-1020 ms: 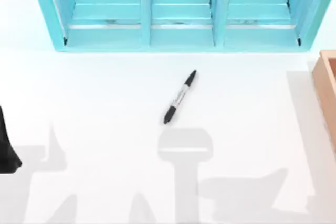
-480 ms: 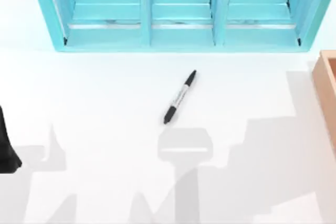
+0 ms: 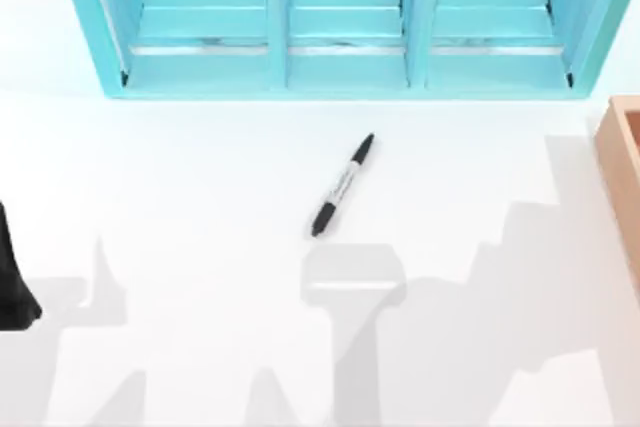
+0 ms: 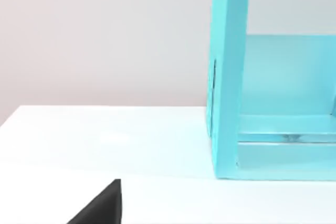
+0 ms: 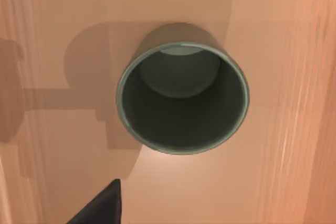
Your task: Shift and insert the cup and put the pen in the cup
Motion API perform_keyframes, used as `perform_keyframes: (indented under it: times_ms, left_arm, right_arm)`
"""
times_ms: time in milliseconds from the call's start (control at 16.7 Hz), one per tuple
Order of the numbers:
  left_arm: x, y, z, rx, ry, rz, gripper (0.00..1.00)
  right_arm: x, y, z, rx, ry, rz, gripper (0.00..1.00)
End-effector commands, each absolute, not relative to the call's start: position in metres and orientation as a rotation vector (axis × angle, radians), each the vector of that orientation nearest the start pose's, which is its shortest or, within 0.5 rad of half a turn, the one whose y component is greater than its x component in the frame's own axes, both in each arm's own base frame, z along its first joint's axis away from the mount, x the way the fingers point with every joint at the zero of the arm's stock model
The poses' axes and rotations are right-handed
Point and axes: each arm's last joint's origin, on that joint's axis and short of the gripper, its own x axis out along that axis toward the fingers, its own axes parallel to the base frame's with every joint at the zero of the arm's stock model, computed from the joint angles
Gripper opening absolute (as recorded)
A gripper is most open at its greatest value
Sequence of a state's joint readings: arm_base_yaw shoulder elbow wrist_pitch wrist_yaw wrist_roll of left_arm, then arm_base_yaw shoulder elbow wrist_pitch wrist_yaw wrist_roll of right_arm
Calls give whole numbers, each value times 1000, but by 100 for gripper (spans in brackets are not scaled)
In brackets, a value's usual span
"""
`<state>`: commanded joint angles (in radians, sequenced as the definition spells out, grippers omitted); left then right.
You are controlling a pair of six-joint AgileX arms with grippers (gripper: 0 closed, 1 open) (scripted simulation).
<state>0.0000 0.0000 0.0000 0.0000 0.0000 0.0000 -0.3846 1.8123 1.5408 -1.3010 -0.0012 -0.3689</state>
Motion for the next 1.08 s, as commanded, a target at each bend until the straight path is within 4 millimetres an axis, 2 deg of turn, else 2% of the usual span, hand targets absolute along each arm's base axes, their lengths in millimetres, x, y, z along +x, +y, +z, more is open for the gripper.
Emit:
perform_keyframes:
  times_ms: [120, 240, 600, 720, 1020, 1080]
  left_arm:
    - [106, -1, 160, 0, 0, 0, 100]
    - [106, -1, 160, 0, 0, 0, 100]
    - [106, -1, 160, 0, 0, 0, 100]
    - [106, -1, 160, 0, 0, 0, 100]
    - [106, -1, 160, 0, 0, 0, 100]
    - [106, -1, 160, 0, 0, 0, 100]
  right_arm:
    - [318, -123, 249, 8, 1570, -6, 100]
    - [319, -124, 237, 13, 1577, -6, 100]
    - [321, -125, 171, 8, 1562, -11, 100]
    - [318, -124, 154, 10, 1569, -8, 100]
    - [317, -124, 149, 11, 1572, -8, 100]
    - [317, -124, 149, 11, 1572, -8, 92]
